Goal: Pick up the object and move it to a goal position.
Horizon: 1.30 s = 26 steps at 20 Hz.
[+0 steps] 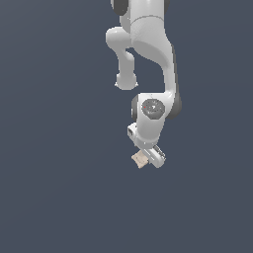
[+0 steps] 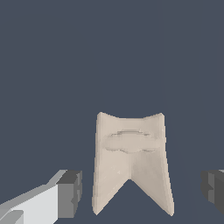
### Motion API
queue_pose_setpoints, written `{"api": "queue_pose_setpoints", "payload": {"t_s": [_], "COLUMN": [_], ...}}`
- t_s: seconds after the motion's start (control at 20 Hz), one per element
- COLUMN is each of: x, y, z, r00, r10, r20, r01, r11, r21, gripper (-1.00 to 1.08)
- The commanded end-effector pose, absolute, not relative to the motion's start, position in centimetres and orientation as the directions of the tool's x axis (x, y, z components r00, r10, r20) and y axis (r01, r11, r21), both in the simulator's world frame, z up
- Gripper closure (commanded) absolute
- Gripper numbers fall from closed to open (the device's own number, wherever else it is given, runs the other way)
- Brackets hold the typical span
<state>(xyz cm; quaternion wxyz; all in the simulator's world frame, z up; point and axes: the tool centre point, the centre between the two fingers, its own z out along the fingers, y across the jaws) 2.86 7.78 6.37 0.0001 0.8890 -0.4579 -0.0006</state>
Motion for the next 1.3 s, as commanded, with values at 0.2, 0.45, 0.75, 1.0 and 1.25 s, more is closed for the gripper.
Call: {"api": "queue_pose_setpoints", "payload": {"t_s": [0.2,0.45,0.75,1.0,1.25], "x": [2.9,2.9,2.8,2.9,2.9], "y": [7.9,7.8,7.8,7.9,7.9], "z": [6.2,5.0,2.1,1.2,1.2], "r00": [0.571,0.57,0.567,0.567,0.567], "r10": [-0.821,-0.822,-0.823,-0.824,-0.824], "r20": [0.0,0.0,0.0,0.0,0.0], "r01": [-0.821,-0.822,-0.823,-0.824,-0.824], "r11": [-0.571,-0.57,-0.567,-0.567,-0.567], "r21": [0.0,0.0,0.0,0.0,0.0], "gripper": [-0.92,-0.92,-0.92,-0.92,1.08]}}
